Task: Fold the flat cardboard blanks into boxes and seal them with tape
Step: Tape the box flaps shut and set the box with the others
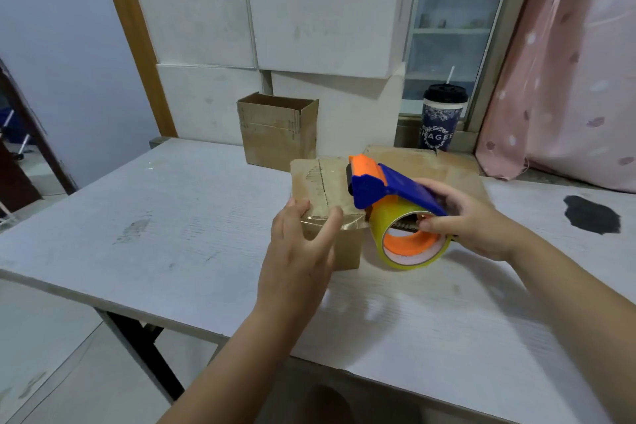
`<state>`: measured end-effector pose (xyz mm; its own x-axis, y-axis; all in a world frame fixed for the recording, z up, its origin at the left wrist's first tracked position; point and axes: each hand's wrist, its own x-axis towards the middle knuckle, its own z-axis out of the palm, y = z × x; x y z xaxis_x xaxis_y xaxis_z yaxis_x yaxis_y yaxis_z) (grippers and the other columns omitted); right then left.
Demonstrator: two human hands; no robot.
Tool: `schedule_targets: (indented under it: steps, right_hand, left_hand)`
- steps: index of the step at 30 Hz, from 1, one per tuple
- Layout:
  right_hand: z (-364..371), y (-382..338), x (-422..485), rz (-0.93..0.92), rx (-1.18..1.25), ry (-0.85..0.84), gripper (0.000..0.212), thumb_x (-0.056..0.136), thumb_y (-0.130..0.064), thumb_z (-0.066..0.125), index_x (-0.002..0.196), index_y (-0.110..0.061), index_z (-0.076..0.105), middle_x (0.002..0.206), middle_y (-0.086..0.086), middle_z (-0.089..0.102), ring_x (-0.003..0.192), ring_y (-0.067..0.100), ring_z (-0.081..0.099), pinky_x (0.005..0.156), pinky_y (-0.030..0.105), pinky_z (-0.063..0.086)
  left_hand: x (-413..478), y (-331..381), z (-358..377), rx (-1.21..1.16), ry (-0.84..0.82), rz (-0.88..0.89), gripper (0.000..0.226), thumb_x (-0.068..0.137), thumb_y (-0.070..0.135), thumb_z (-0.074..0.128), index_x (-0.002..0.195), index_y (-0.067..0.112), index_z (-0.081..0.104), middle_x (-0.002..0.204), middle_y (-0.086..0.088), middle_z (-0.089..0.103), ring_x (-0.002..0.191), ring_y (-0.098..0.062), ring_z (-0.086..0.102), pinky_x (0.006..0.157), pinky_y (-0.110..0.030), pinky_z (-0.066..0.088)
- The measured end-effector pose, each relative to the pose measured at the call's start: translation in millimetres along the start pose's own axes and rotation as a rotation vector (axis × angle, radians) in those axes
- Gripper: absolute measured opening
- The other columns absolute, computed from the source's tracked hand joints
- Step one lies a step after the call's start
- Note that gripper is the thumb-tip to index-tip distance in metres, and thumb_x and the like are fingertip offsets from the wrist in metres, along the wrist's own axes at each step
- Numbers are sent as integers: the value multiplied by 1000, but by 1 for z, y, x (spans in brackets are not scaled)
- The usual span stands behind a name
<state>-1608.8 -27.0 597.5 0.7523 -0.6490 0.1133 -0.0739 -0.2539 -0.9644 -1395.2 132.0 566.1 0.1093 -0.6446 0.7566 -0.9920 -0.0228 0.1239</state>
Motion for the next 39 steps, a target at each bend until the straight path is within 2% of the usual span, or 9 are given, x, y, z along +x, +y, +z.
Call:
schedule_targets:
  steps: [8,12,16,19,22,25,30,36,39]
  right_hand:
    - [7,3,-9,40,-124,-39,51,68,-24,80,112,-34,56,97,-3,67,79,13,62,62,25,50]
    - [16,1,-11,17,-214,38,72,56,-53,81,120,-35,53,105,-14,67,95,9,66,79,32,56]
    - [31,-1,-13,-147,-521,165,81,65,-90,42,136,-56,23,118,-21,55,101,-3,54,87,17,43]
    - [39,4,-13,-284,-648,212,57,83,-78,28,136,-59,20,112,-22,44,100,-7,44,80,4,30]
    - [43,5,-10,-307,-612,240,50,83,-62,43,132,-58,31,130,-17,39,116,-9,38,91,3,27]
    - [44,-3,-5,-316,-669,203,60,77,-60,65,123,-64,28,120,-29,38,105,-17,39,81,-3,28]
    - [31,-13,0,-254,-765,96,81,74,-55,69,131,-68,13,123,-7,45,103,7,47,81,7,35]
    - [13,-31,-1,-393,-875,145,68,82,-58,55,139,-55,17,128,3,55,116,19,49,98,27,36]
    - [16,-33,-5,-418,-923,144,65,79,-69,47,135,-65,13,118,4,57,103,19,51,89,26,37]
  left_hand:
    - [14,12,-5,-4,102,21,12,72,13,77,78,7,68,93,-12,67,86,-30,64,91,-48,47]
    - [22,16,-11,-66,52,-14,19,66,6,80,69,5,62,70,-9,64,60,-25,57,55,-24,41]
    - [22,14,-13,-38,27,-22,19,67,6,81,69,7,62,70,-7,64,58,-23,56,52,-20,31]
    - [22,13,-13,-29,9,2,23,65,11,84,72,6,63,72,-8,65,59,-24,58,52,-20,32]
    - [21,14,-10,2,-15,21,35,58,21,89,77,6,63,74,-10,64,61,-27,59,50,-25,44]
    - [19,14,-7,35,8,29,40,59,22,88,89,5,68,77,-10,63,65,-27,61,58,-33,53]
    - [18,8,0,53,72,64,25,75,15,78,98,8,73,75,-6,63,66,-24,60,59,-30,52]
    - [20,-11,-4,-49,20,92,23,79,13,75,101,8,73,83,-7,67,70,-27,63,47,-30,47]
    - [23,-22,-7,-61,-10,106,22,83,18,68,103,11,73,85,-6,67,72,-26,62,48,-24,40]
